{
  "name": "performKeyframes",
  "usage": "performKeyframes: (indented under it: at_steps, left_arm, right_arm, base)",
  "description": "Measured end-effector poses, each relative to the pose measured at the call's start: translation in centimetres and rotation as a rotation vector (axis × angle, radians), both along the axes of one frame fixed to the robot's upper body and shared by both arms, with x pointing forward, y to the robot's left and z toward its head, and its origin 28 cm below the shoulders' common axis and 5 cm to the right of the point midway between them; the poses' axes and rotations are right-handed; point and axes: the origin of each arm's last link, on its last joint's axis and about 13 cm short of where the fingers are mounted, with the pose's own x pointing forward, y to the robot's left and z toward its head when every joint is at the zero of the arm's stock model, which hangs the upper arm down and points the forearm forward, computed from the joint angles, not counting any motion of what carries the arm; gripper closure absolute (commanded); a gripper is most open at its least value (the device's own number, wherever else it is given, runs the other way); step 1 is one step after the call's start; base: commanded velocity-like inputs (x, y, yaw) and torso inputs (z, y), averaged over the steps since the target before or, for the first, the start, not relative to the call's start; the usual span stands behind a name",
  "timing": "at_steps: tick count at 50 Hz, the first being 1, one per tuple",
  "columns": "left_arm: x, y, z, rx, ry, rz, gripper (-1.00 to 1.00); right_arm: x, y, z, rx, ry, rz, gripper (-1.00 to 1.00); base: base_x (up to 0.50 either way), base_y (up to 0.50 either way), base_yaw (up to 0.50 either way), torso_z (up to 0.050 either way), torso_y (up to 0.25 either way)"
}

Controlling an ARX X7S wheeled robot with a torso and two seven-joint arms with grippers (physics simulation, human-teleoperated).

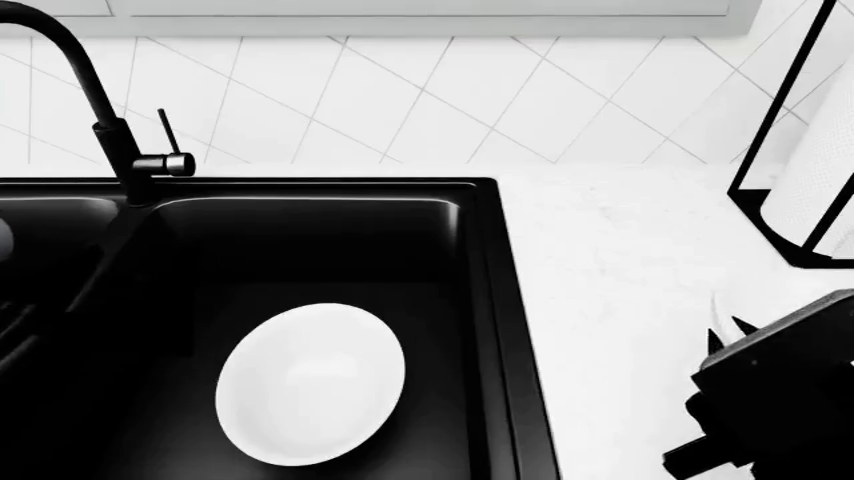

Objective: Stack the bowls in the sink.

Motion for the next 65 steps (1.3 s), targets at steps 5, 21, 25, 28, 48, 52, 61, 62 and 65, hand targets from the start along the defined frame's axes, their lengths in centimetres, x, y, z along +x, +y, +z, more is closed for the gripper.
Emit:
performKeyframes:
  at_steps: [5,21,25,28,48,52,61,62,65]
  left_arm:
    - [0.0,0.0,0.0,0.001,-0.001,0.002,-1.00]
    - [-0.1,0.1,0.4,0.008,-0.011,0.019,-1.00]
    - [-0.1,0.1,0.6,0.010,-0.017,0.029,-1.00]
    - [-0.2,0.2,0.7,0.012,-0.021,0.036,-1.00]
    - [-0.5,0.6,1.5,0.013,-0.055,0.084,-1.00]
    - [-0.5,0.7,1.6,0.012,-0.062,0.092,-1.00]
    - [-0.8,0.7,1.9,0.011,-0.075,0.102,-1.00]
    - [-0.8,0.8,1.9,0.011,-0.076,0.103,-1.00]
    - [-0.9,0.8,2.0,0.010,-0.079,0.106,-1.00]
  right_arm:
    - [-0.1,0.2,0.2,-0.004,-0.017,0.039,1.00]
    - [0.5,0.6,0.9,-0.045,-0.085,0.171,1.00]
    - [0.7,0.8,1.0,-0.060,-0.103,0.211,1.00]
    - [0.9,0.9,1.0,-0.070,-0.113,0.241,1.00]
    - [1.9,1.8,2.3,-0.128,-0.161,0.419,1.00]
    - [2.1,2.0,2.6,-0.140,-0.175,0.455,1.00]
    - [2.7,2.5,3.9,-0.158,-0.213,0.530,1.00]
    - [2.8,2.6,4.0,-0.160,-0.217,0.537,1.00]
    - [3.1,2.8,4.6,-0.163,-0.229,0.559,1.00]
  base:
    - [0.00,0.00,0.00,0.000,0.000]
    - [0.00,0.00,0.00,0.000,0.000]
    - [0.00,0.00,0.00,0.000,0.000]
    - [0.00,0.00,0.00,0.000,0.000]
    - [0.00,0.00,0.00,0.000,0.000]
    - [0.00,0.00,0.00,0.000,0.000]
    - [0.00,0.00,0.00,0.000,0.000]
    - [0.00,0.00,0.00,0.000,0.000]
    - [0.00,0.00,0.00,0.000,0.000]
